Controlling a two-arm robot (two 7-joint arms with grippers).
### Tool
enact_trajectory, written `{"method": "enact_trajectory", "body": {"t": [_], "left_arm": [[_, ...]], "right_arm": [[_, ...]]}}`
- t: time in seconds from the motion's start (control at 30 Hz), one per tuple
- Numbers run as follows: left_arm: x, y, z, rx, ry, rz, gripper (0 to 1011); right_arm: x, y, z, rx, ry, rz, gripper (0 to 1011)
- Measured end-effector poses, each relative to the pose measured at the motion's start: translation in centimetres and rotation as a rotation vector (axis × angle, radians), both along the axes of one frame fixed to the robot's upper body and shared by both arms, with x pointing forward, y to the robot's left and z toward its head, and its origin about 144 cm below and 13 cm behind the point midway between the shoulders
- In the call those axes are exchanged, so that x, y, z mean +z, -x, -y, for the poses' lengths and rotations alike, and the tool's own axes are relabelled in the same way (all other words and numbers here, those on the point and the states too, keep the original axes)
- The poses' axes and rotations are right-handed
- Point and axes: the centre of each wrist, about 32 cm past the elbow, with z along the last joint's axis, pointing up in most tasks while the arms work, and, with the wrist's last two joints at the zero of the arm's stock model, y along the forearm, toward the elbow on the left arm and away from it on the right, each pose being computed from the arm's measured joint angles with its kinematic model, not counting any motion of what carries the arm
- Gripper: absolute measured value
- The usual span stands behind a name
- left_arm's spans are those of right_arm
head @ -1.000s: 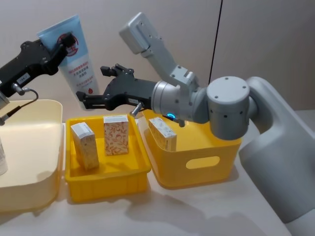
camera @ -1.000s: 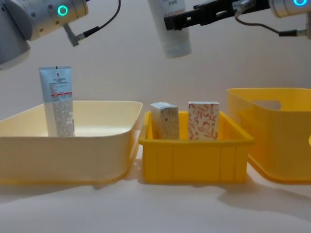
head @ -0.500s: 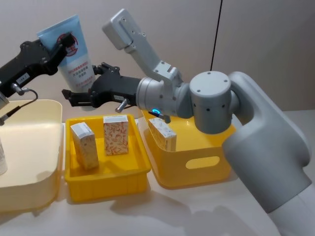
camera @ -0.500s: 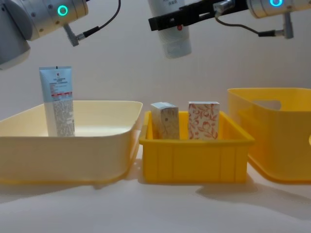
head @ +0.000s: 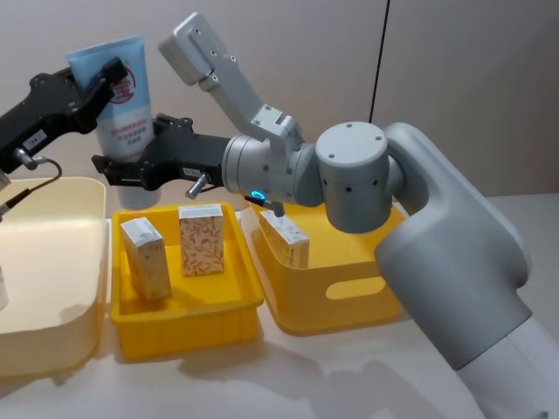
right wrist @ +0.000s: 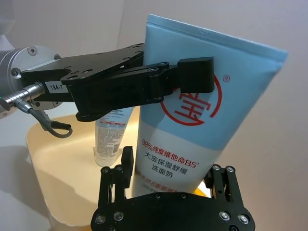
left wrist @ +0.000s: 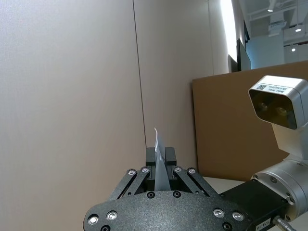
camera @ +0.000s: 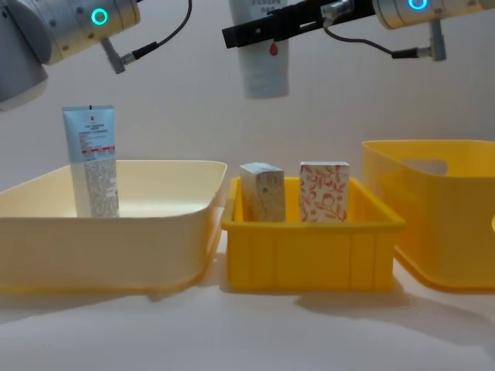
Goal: Bimanual collaborative sorting of washing and personal care products
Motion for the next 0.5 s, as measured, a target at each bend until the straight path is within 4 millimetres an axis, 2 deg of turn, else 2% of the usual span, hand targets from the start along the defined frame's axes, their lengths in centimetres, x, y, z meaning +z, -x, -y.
{"method": "enact_trajectory", "body": {"t": [0.03,0.17,0.5], "left_arm": [[0.00,0.00,0.00,0.000,0.000,0.000,118],[0.00,0.00,0.01,0.000,0.000,0.000,117],[0.00,0.00,0.01,0.000,0.000,0.000,117]], "right_arm": [[-0.01,-0.02,-0.04,0.001,0.000,-0.001,811],[0.00,-0.11,-0.19,0.003,-0.001,-0.003,741],[0.02,-0.22,-0.37,0.006,-0.001,-0.005,674]]}}
